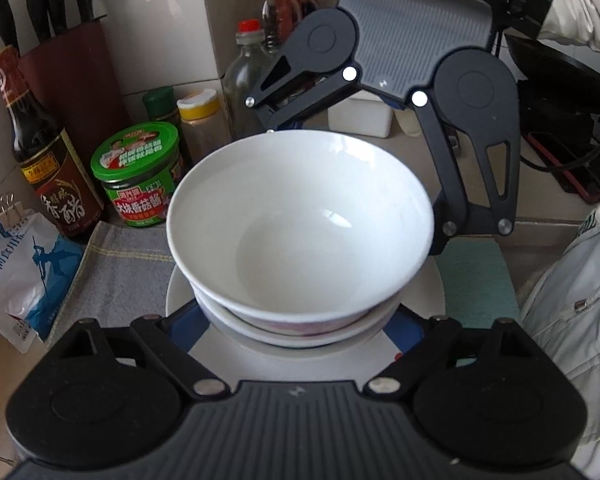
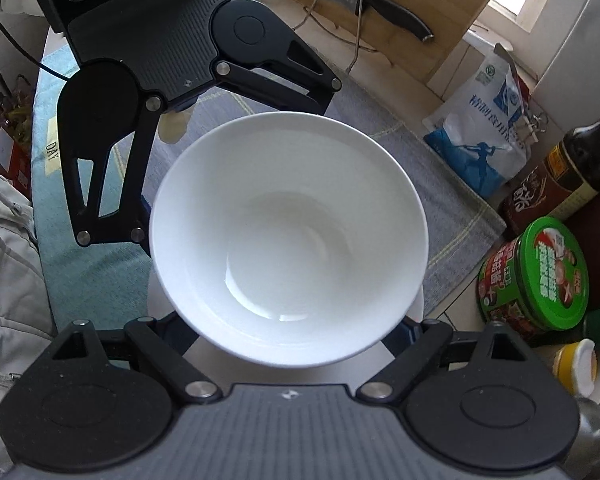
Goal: Organize plates and bowls
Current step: 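Carry the bowl stack with both grippers to the plate stack by the spice jars, then lower the bowl stack onto the plates and open both grippers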
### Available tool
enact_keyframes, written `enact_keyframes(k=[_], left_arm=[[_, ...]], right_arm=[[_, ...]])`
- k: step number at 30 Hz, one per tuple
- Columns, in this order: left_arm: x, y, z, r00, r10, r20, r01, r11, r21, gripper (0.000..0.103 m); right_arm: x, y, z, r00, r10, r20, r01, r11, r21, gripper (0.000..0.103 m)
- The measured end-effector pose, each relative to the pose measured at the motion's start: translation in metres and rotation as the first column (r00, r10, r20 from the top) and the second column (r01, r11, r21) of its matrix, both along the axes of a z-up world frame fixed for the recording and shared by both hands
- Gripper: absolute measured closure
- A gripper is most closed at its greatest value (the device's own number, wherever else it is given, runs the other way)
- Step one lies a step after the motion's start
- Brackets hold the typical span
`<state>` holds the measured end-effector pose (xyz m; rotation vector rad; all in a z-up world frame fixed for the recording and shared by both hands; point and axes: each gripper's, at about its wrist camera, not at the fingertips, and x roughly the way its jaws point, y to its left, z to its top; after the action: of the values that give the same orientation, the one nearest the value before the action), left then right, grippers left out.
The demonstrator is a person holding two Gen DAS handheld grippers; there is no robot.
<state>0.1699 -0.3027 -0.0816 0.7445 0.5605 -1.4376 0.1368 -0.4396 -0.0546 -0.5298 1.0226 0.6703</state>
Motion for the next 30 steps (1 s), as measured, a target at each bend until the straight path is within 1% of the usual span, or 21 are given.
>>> enact_keyframes(k=[11,16,19,22,23,25,27,30], left_arm=[[0.006,-0.004,-0.006,0.999,0.024,-0.043,-0.025,1.000,-0.014,0.011],[0.005,-0.003,-0.007,0.999,0.025,-0.043,-0.026,0.999,-0.020,0.011],[0.003,-0.003,-0.007,0.999,0.025,-0.029,-0.026,0.999,-0.023,0.011],[-0.003,-0.003,-0.009,1.000,0.024,0.010,-0.024,0.999,-0.023,0.011],[-0.005,-0.002,-0.009,0.999,0.029,0.018,-0.028,0.999,-0.024,0.011],[-0.006,0.000,-0.008,0.999,0.041,0.013,-0.041,0.999,-0.034,0.010],[-0.006,0.004,-0.006,0.998,0.067,0.005,-0.066,0.997,-0.047,0.008],[-0.011,0.014,-0.004,0.994,0.106,0.027,-0.104,0.993,-0.058,0.006]], right_arm=[[0.005,-0.006,-0.006,1.000,-0.020,-0.019,0.020,1.000,0.001,0.009],[0.005,-0.007,-0.007,0.999,-0.034,-0.022,0.034,0.999,0.008,0.009],[0.005,-0.006,-0.008,0.999,-0.036,-0.018,0.036,0.999,-0.001,0.009],[0.003,-0.004,-0.011,0.999,-0.039,-0.015,0.039,0.999,-0.012,0.009],[0.003,-0.004,-0.011,0.999,-0.042,-0.016,0.042,0.999,-0.008,0.007],[0.003,-0.003,-0.010,0.999,-0.050,-0.021,0.050,0.999,-0.001,0.004],[0.002,-0.002,-0.010,0.999,-0.049,0.000,0.049,0.999,-0.013,0.000],[0.000,-0.002,-0.010,0.998,-0.068,0.008,0.068,0.997,-0.023,0.000]])
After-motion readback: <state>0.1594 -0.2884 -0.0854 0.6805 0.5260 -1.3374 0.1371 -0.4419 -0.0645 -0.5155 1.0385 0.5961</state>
